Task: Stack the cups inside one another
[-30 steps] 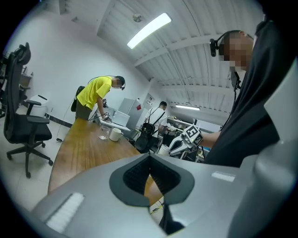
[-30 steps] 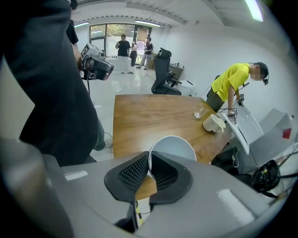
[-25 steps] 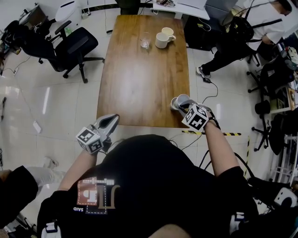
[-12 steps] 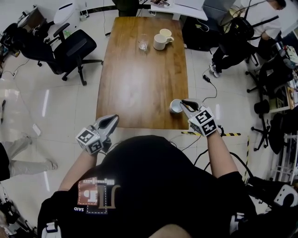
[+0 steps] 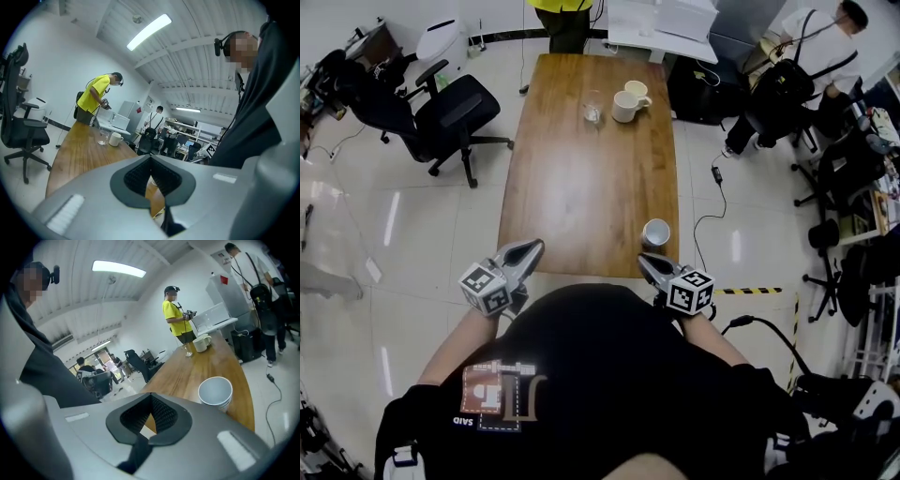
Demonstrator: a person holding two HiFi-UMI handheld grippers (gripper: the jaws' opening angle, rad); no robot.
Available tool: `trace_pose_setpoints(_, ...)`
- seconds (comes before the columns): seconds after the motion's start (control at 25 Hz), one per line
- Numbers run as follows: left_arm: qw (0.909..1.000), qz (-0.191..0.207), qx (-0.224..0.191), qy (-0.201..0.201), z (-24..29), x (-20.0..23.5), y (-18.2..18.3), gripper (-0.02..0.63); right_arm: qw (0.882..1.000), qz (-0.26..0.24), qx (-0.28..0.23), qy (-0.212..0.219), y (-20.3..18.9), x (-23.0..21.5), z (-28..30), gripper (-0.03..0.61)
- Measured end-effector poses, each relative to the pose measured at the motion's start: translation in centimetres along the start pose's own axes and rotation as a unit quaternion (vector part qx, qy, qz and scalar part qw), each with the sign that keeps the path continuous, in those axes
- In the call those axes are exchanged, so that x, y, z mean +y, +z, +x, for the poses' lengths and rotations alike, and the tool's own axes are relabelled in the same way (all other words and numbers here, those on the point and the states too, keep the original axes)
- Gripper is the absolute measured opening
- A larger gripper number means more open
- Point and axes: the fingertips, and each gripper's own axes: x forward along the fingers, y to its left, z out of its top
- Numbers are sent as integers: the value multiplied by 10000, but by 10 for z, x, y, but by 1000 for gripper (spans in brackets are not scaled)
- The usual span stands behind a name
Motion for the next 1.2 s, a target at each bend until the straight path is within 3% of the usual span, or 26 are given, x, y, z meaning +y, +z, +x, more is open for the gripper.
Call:
trace_pose_setpoints(0.2, 10000, -28, 17, 80, -7, -2, -1, 2, 9982, 267, -478, 255, 29, 4, -5, 12)
trace_pose_setpoints(0.36, 9997, -22, -95, 215, -19, 7, 4, 3, 9968, 97, -729, 321, 59, 5, -5, 12)
trace_pose_setpoints(0.76, 9992, -136, -61, 370, -41, 9, 8, 3, 9975, -287, -342, 551, 48, 38, 13, 12)
trace_pose_setpoints(1.2, 9993, -6, -179, 313, -40, 15, 10, 2, 9978, -354, -294, 486, 48, 28, 18, 12)
